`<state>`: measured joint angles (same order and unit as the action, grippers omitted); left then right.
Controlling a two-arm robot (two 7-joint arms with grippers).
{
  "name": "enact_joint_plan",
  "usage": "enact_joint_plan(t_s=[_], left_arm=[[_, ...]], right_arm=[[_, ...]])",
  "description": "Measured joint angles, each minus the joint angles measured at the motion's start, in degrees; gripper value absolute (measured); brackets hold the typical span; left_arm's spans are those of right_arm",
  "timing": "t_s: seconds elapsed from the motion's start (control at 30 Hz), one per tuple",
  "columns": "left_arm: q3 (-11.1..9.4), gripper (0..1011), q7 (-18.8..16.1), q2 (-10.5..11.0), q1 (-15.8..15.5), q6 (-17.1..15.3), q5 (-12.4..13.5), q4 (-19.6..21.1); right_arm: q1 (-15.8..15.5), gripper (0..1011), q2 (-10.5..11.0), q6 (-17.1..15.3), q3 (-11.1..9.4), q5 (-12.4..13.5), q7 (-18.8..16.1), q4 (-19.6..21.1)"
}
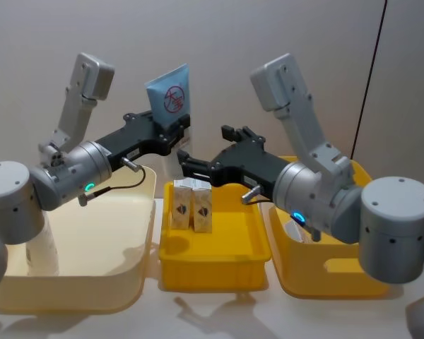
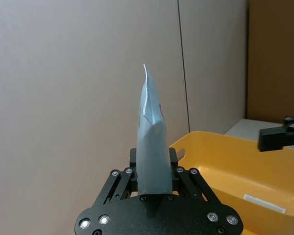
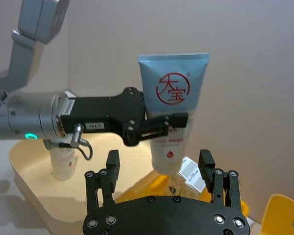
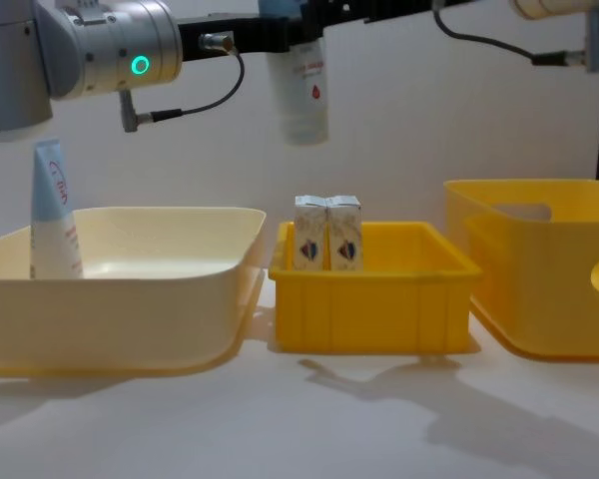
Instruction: Bimanual collaborative sorting of washing and personal care products
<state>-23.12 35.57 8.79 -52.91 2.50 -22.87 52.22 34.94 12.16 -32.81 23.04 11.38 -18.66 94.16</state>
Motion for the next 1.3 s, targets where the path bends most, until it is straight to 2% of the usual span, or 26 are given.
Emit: enact_joint_plan(t_s=[0.33, 0.53, 0.8, 1.3], left_arm=[[-0.78, 305, -1.0, 1.06, -1.37, -0.4, 1.14, -1.45], [-1.12, 305, -0.85, 1.44, -1.98, -0.76, 1.29, -1.74], [-1.22, 304, 0.53, 1.66, -2.16, -1.84, 0.17, -1.39], [-0.89, 305, 4.61, 2.06, -0.81, -5.11, -4.07, 2.1]], right_arm=[[-1.49, 1000, 3.49, -4.6, -0.14, -1.51, 0.02, 3.22], [-1.59, 1001, 4.26, -5.79, -0.28, -1.98, -0.27, 3.58], [-1.24, 1001, 3.87, -6.09, -0.25, -2.59, -0.24, 2.77], [-0.87, 1001, 1.49, -5.79, 0.46, -3.75, 0.88, 0.3]])
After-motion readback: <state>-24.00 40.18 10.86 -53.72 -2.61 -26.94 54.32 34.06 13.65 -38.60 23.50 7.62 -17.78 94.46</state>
